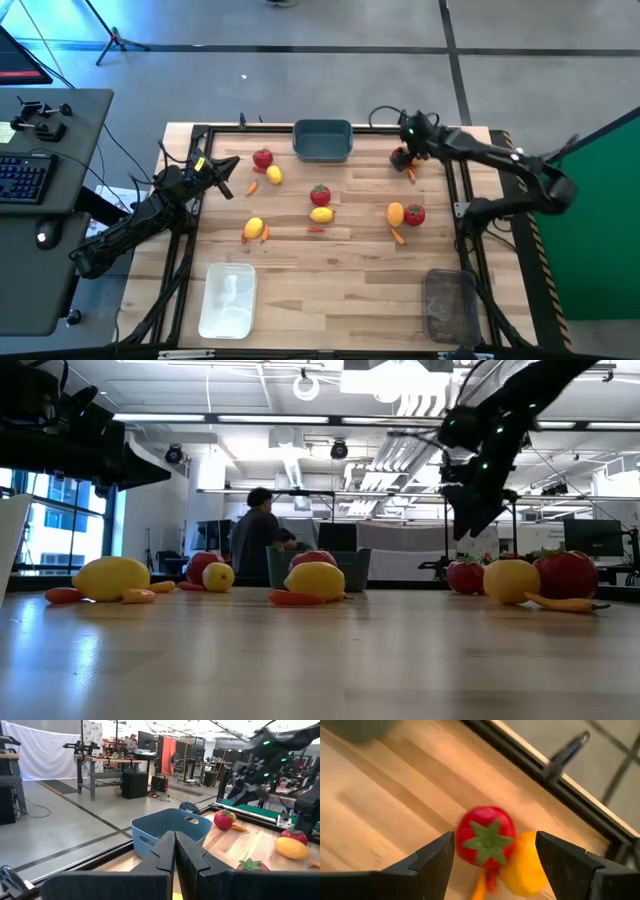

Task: Sort produce into baskets
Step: Put the top right red tomato into the blue bin

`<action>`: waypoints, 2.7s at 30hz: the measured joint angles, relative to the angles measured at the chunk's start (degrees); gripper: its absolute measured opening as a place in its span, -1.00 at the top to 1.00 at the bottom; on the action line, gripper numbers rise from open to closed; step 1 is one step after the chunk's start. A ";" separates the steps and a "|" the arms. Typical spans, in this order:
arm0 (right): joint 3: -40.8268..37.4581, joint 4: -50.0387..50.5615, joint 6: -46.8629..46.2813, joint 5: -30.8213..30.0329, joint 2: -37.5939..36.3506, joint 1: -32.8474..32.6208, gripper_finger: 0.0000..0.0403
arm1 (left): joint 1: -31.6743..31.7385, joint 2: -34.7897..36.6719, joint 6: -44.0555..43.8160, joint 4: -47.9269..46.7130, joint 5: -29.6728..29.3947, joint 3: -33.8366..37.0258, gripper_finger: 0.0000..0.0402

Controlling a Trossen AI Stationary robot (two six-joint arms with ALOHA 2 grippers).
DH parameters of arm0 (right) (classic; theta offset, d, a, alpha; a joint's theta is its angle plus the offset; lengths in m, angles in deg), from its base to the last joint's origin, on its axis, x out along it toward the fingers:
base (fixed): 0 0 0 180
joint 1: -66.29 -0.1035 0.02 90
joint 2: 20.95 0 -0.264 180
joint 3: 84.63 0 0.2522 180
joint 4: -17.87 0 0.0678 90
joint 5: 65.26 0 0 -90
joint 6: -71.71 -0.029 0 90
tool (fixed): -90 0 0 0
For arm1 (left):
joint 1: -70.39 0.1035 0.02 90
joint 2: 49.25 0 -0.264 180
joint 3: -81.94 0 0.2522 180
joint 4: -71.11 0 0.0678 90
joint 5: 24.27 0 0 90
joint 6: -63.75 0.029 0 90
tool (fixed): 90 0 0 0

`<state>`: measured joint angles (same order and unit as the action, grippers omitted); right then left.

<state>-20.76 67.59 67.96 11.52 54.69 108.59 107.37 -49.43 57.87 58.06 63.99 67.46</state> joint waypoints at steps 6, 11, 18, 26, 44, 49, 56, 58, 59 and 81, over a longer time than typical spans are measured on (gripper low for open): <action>9.24 10.99 6.48 0.69 9.62 1.71 -0.35 | 0.01 0.00 -0.04 -0.02 0.03 0.00 1.00; 14.19 14.55 10.62 2.56 15.10 1.67 -0.42 | -0.01 -0.02 -0.02 -0.02 0.10 0.00 1.00; 15.05 16.37 19.23 2.36 20.10 1.67 -0.54 | -0.01 -0.02 -0.03 -0.17 1.51 0.00 1.00; 15.03 14.79 24.73 -1.31 24.49 1.68 -0.55 | -0.01 -0.46 0.00 -0.11 1.76 0.00 1.00; 22.04 19.55 22.02 11.58 24.54 -2.02 -0.07 | -0.01 -4.06 0.07 -0.09 1.76 0.00 1.00; 29.98 23.15 20.99 11.82 24.54 -7.04 -0.07 | 0.01 -4.20 -0.05 -0.07 1.76 -0.01 1.00; 41.84 15.47 20.41 10.41 26.52 -13.46 -0.06 | 0.00 -4.20 -0.02 -0.07 1.76 -0.01 1.00; 45.72 14.81 20.63 10.16 30.17 -14.30 -0.06 | 0.01 -4.20 -0.02 -0.07 1.76 -0.01 1.00; 47.87 14.80 20.73 10.04 32.40 -14.40 -0.06 | 0.00 -4.20 0.00 -0.08 1.76 -0.02 1.00; 81.94 33.91 29.27 7.26 65.33 -7.38 -0.06 | 0.00 -4.20 0.00 -0.07 1.76 0.00 1.00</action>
<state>61.18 101.50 97.23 18.78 120.03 101.21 107.37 -53.63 57.88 58.00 65.74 67.46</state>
